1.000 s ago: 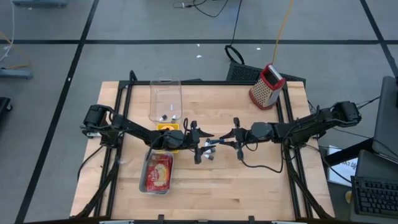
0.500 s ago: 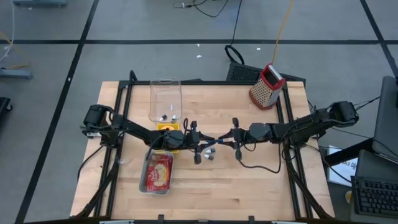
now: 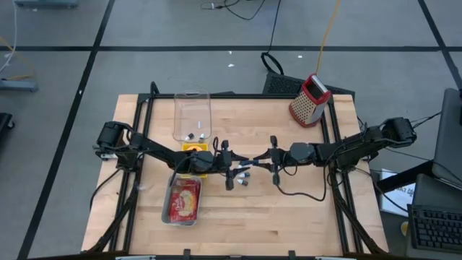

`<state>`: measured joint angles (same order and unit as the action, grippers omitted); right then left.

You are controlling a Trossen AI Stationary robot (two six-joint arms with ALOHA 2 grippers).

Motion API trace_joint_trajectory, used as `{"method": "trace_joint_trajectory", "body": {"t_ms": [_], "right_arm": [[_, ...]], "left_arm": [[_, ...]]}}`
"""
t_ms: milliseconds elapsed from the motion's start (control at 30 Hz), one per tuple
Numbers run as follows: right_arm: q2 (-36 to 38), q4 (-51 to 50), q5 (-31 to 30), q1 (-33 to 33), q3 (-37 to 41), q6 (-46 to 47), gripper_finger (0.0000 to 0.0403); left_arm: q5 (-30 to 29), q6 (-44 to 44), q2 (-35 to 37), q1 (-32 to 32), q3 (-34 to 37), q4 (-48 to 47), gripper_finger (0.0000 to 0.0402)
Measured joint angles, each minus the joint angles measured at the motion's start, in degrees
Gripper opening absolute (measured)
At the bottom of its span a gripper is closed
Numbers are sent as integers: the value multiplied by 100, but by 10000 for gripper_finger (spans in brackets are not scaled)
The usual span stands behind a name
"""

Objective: Pick & Place Food Item
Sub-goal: Put the right blue food coloring bottle into the transparent bin

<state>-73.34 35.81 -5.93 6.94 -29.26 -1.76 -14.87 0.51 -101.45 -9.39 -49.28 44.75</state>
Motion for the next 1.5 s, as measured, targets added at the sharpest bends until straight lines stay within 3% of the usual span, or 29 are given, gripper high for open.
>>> {"method": "trace_joint_trajectory", "body": {"t_ms": [267,600,733,933,1100,1233,1500], "right_arm": [[0,-4,1,0,0,0,66],[0,-9,20,0,0,4,67],[4,-36,146,0,0,22,68],[137,-211,138,-2,-13,284,105],[598,-863,168,2,7,286,142],[1086,-1384,164,2,9,299,157],[1749,-1346,155,2,375,409,155]], "left_arm": [[-1,-23,0,0,0,-17,158],[-16,-88,0,0,0,-121,67],[-24,-190,0,0,2,-106,60],[-228,-424,238,-7,9,-211,79],[-335,-533,785,51,54,-680,59],[-322,-356,1248,164,511,-739,59],[-546,-299,2292,366,1996,758,58]]}}
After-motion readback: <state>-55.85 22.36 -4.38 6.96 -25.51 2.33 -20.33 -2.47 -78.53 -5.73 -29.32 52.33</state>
